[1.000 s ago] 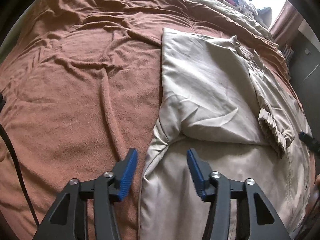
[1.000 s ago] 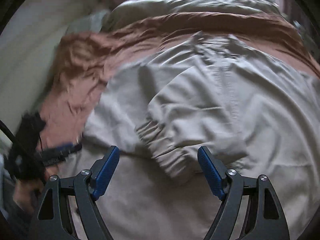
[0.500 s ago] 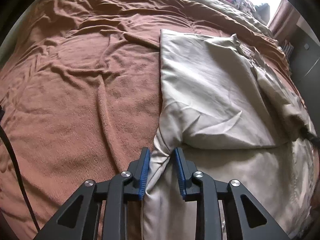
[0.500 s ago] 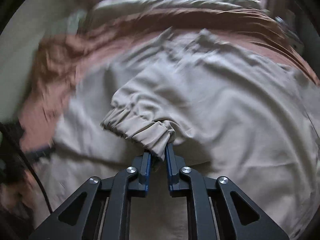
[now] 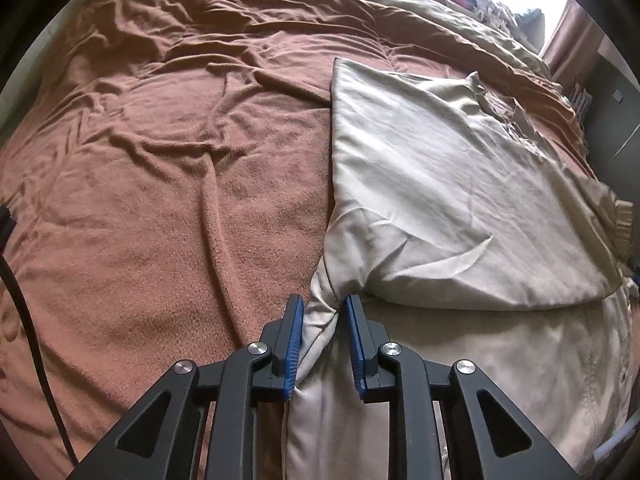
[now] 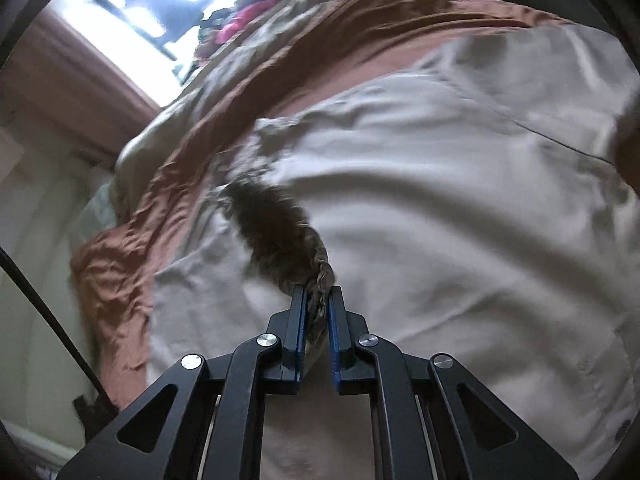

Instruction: Fold large clothes

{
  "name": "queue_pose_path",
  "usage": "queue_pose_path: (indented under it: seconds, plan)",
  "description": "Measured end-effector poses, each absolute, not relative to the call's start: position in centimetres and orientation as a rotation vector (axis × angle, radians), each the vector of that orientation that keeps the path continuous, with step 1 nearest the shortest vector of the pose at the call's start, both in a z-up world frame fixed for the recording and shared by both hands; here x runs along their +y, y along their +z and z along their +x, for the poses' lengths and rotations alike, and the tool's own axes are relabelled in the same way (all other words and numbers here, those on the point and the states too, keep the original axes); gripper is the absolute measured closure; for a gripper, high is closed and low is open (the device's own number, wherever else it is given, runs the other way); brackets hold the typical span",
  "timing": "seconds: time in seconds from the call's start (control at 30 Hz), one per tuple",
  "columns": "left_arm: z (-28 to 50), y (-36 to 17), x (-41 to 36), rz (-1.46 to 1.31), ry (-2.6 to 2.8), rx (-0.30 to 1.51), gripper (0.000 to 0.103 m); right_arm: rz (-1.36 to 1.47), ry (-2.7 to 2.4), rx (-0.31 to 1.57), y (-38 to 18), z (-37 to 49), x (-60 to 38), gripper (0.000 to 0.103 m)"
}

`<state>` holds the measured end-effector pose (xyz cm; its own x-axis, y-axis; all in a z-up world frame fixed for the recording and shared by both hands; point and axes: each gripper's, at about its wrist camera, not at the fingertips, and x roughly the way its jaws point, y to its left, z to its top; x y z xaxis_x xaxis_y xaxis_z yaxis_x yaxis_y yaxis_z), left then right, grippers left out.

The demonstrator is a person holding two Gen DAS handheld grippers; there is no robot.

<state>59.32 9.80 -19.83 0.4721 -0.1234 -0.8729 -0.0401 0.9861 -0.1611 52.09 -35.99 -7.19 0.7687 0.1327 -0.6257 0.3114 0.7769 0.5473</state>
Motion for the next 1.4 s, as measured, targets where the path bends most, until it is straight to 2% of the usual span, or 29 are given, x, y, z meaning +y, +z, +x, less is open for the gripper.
queue_pose_path:
  seconds: [0.17, 0.37, 0.43, 0.47, 0.5, 0.7, 0.73, 0.77, 0.8, 0.87, 0.9, 1.03, 1.13, 1.17, 1.27, 1.4]
  plan:
    - [59.5, -20.0, 10.0, -0.168, -0.027, 1.083, 0.081, 0.732, -0.232, 0.703, -9.2, 52.4, -37.6, 0.099]
    - [59.1, -18.9, 9.7, -0.163, -0.012, 1.086, 0.081, 0.951, -0.189, 0.740, -10.4, 50.9, -41.0, 0.097]
    - [58.8, -18.2, 9.5, -0.163, -0.022, 1.075, 0.081, 0.930, -0.158, 0.745, -9.7, 51.0, -40.7, 0.076]
    - [58.7, -17.8, 9.3, -0.162, -0.030, 1.071, 0.081, 0.923, -0.148, 0.755, -9.6, 51.0, -40.5, 0.044]
    - [58.7, -17.6, 9.2, -0.159, -0.031, 1.072, 0.081, 0.920, -0.129, 0.765, -9.5, 51.0, -40.1, 0.029]
    - [58.2, -16.1, 7.4, -0.161, -0.048, 1.050, 0.081, 0.900, -0.008, 0.811, -10.2, 52.7, -38.8, 0.030]
    - [58.2, -15.9, 6.7, -0.161, -0.053, 1.048, 0.081, 0.901, -0.006, 0.824, -11.0, 53.6, -38.8, 0.036]
    - [58.2, -15.7, 6.2, -0.164, -0.059, 1.047, 0.081, 0.913, 0.010, 0.835, -11.8, 54.5, -38.8, 0.060]
    - [58.2, -15.5, 5.4, -0.166, -0.072, 1.045, 0.081, 0.926, 0.030, 0.849, -12.5, 55.4, -38.8, 0.079]
    - [58.3, -14.9, 3.9, -0.163, -0.094, 1.037, 0.081, 0.930, 0.047, 0.872, -13.6, 56.5, -39.2, 0.091]
    - [58.3, -14.6, 2.8, -0.158, -0.107, 1.029, 0.081, 0.908, 0.032, 0.869, -13.6, 56.7, -39.4, 0.092]
    - [59.0, -13.8, -0.9, -0.212, -0.157, 1.013, 0.081, 0.862, -0.002, 0.850, -12.5, 56.9, -40.5, 0.092]
    - [59.2, -13.9, -4.3, -0.211, -0.194, 1.003, 0.080, 0.911, 0.013, 0.883, -12.8, 57.2, -41.2, 0.087]
    - [59.2, -14.1, -5.0, -0.208, -0.204, 1.004, 0.080, 0.913, 0.020, 0.891, -12.8, 57.1, -41.5, 0.080]
    - [59.1, -15.2, -6.7, -0.223, -0.223, 1.014, 0.080, 0.889, -0.017, 0.830, -11.7, 55.8, -43.2, 0.047]
    - [59.1, -16.8, -7.6, -0.188, -0.203, 1.030, 0.080, 0.876, -0.076, 0.723, -10.2, 52.8, -46.8, 0.045]
